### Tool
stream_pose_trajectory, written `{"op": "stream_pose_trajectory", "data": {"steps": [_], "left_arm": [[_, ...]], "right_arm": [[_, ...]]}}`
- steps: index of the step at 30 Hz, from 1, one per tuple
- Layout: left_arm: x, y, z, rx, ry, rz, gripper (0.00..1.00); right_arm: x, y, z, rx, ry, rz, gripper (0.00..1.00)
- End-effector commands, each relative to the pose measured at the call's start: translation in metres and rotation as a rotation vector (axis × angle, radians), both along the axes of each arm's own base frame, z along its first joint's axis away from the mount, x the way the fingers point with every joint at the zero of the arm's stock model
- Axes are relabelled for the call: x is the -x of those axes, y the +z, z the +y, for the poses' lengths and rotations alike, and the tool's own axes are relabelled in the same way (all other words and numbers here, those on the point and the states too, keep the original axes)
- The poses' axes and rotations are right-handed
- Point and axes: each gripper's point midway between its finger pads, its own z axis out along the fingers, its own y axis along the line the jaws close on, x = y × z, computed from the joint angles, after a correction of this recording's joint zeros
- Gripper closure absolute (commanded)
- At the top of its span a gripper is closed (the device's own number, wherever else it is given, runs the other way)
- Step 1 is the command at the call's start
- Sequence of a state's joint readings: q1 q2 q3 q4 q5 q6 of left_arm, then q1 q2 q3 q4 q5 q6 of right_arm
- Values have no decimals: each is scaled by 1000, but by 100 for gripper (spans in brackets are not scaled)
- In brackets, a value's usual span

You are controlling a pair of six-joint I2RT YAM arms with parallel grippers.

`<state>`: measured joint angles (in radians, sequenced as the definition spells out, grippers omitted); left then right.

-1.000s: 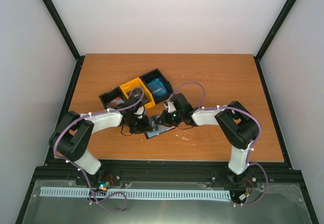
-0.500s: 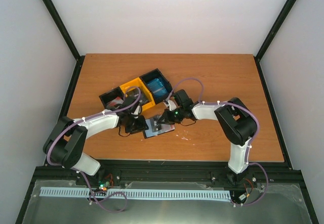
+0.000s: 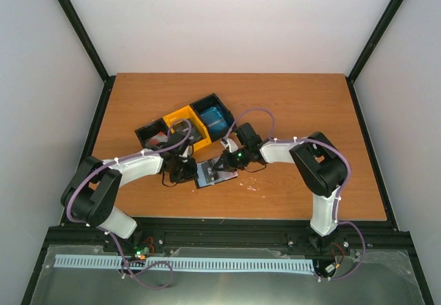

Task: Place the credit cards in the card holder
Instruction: Insert the credit card into the card holder.

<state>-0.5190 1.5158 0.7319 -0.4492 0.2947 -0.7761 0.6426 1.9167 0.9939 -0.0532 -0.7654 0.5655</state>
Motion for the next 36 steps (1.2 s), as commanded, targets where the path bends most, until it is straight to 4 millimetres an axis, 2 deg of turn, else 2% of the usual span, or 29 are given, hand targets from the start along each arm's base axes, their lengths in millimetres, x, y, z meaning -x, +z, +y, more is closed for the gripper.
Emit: {"op": "stream_pose_trajectory", "data": {"steps": [1, 8, 16, 20, 25, 27, 30, 32, 36], "left_arm": [[2, -5, 5, -20, 14, 14, 83], [3, -6, 4, -18, 8, 17, 84], [0, 0, 0, 4, -4, 0, 84], [-2, 8, -1, 16, 0, -16, 84], [-7, 28, -3, 40, 13, -61, 81], [-8, 36, -3, 53, 27, -78, 77], [-5, 41, 0, 66, 74, -81, 62], [-1, 39, 2, 79, 99, -72, 52], [7, 30, 1, 133, 140, -18, 39]], "right_arm": [[16, -19, 3, 31, 16, 56, 97], [16, -19, 17, 32, 21, 42, 97], [13, -9, 13, 62, -13, 17, 93], [12, -1, 5, 94, -72, 10, 85], [10, 14, -8, 144, -128, -41, 74], [9, 20, -13, 168, -145, -65, 67], [8, 27, -18, 209, -157, -104, 64], [8, 26, -18, 243, -144, -120, 63], [11, 16, -12, 341, -99, -153, 62]]}}
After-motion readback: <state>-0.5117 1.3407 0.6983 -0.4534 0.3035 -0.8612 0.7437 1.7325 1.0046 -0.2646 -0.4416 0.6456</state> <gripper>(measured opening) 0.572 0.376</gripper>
